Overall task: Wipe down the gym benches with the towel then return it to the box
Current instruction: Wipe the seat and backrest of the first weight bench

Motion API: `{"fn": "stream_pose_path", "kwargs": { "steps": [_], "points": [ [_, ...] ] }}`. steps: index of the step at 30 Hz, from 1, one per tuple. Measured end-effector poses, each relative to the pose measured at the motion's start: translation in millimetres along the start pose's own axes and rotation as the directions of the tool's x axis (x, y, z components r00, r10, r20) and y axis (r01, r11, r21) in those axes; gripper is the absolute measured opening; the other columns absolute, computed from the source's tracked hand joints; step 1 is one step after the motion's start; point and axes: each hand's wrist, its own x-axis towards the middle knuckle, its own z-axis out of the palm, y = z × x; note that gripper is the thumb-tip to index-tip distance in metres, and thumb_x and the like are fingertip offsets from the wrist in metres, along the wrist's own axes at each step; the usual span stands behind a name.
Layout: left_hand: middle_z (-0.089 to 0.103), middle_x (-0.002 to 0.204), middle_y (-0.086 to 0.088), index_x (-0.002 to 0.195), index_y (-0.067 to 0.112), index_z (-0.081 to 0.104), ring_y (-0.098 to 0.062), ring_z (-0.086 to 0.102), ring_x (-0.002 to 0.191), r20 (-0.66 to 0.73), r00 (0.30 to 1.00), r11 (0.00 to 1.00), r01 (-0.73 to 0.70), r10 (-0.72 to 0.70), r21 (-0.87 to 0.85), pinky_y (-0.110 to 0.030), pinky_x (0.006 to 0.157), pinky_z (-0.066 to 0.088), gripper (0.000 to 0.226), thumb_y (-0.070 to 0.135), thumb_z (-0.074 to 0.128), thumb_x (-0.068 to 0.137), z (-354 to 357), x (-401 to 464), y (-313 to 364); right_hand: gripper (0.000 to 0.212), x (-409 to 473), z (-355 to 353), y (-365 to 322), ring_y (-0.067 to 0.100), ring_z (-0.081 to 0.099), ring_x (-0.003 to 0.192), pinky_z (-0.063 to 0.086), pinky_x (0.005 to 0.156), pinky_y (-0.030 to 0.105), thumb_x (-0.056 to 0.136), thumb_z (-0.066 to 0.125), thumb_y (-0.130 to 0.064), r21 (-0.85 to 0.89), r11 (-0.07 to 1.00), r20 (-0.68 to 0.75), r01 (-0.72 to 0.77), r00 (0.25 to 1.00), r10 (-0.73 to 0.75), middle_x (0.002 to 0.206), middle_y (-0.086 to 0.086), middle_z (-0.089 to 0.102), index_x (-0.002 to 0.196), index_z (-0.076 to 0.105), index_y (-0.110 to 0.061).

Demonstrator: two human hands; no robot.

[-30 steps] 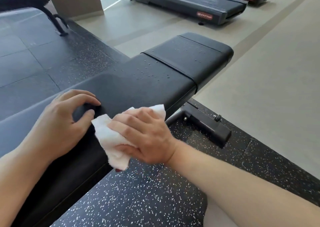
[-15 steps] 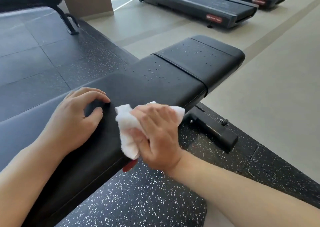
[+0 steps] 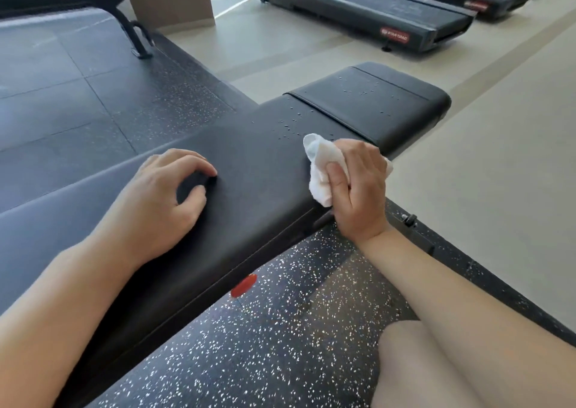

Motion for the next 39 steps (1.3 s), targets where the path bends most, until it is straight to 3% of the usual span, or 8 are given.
{"fn": "stream_pose_path", "kwargs": {
  "steps": [6,10,14,19,26,30,36,39],
  "points": [
    [0.061,0.111,0.016,0.092,0.04,0.071,-0.023,0.056,0.112,0.185,0.981,0.997,0.047,-0.057,0.061,-0.044,0.106,0.043,0.009,0.032,0.073,0.087,-20,22,1,0.041,-31,-4,-81,0.021,0.052,0.128,0.036,0.113,0.04,0.11,0.044,-0.037,0.18,0.966,0.364,0.187,0.899,-0.242,0.14,-0.004,0.057,0.142,0.058,-0.017],
    [0.059,0.102,0.011,0.085,0.031,0.065,-0.024,0.052,0.102,0.054,0.998,0.997,0.009,-0.013,0.074,-0.044,0.097,0.045,0.008,0.028,0.073,0.088,-5,31,6,0.04,8,-22,-53,0.017,0.052,0.137,0.034,0.117,0.032,0.108,0.05,-0.032,0.232,0.945,0.556,0.23,0.766,-0.323,0.144,-0.003,0.059,0.142,0.06,-0.014],
    [0.061,0.116,0.012,0.103,0.032,0.068,-0.02,0.053,0.113,0.002,1.0,0.998,0.01,-0.01,0.063,-0.038,0.105,0.042,0.014,0.031,0.071,0.089,1,30,0,0.028,57,-32,-1,0.008,0.057,0.12,0.042,0.11,0.038,0.107,0.055,-0.021,0.041,0.999,0.512,0.006,0.858,-0.026,0.13,-0.003,0.067,0.131,0.067,-0.013],
    [0.063,0.112,0.012,0.1,0.029,0.071,-0.018,0.056,0.111,-0.075,0.996,0.998,0.058,-0.057,0.023,-0.036,0.103,0.045,0.012,0.023,0.069,0.09,4,34,-4,0.034,66,-11,-8,0.019,0.063,0.117,0.045,0.106,0.044,0.102,0.052,-0.029,-0.025,0.995,0.493,-0.1,0.864,0.099,0.124,-0.002,0.07,0.129,0.067,-0.014],
    [0.065,0.099,0.011,0.082,0.027,0.072,-0.021,0.058,0.104,-0.214,0.953,0.976,0.214,-0.215,-0.025,-0.037,0.094,0.047,0.019,0.009,0.065,0.085,2,34,-4,0.041,66,37,-85,0.023,0.052,0.137,0.036,0.117,0.041,0.106,0.057,-0.025,0.082,0.996,0.644,0.022,0.762,-0.069,0.145,0.004,0.061,0.144,0.059,-0.011],
    [0.066,0.098,0.004,0.085,0.018,0.071,-0.026,0.059,0.101,-0.257,0.926,0.958,0.286,-0.278,-0.005,-0.039,0.088,0.048,0.014,0.007,0.063,0.084,1,34,-3,0.038,75,51,-111,0.027,0.047,0.133,0.035,0.114,0.042,0.106,0.057,-0.022,0.122,0.993,0.673,0.008,0.735,-0.088,0.145,0.007,0.053,0.141,0.061,-0.009],
    [0.067,0.099,0.005,0.08,0.021,0.07,-0.025,0.058,0.1,-0.224,0.947,0.972,0.236,-0.229,0.002,-0.039,0.088,0.047,0.017,0.006,0.062,0.084,1,30,1,0.04,49,0,-87,0.015,0.047,0.125,0.035,0.111,0.025,0.103,0.063,-0.021,0.247,0.969,0.733,0.014,0.651,-0.196,0.13,-0.004,0.051,0.143,0.062,-0.019],
    [0.068,0.102,0.005,0.083,0.02,0.072,-0.024,0.058,0.103,-0.211,0.952,0.974,0.225,-0.219,0.005,-0.04,0.095,0.048,0.015,0.009,0.064,0.085,0,31,3,0.038,64,-10,-45,0.02,0.05,0.126,0.038,0.113,0.034,0.103,0.063,-0.011,0.137,0.99,0.727,-0.035,0.682,-0.077,0.13,0.002,0.052,0.141,0.064,-0.016]
  ]
}}
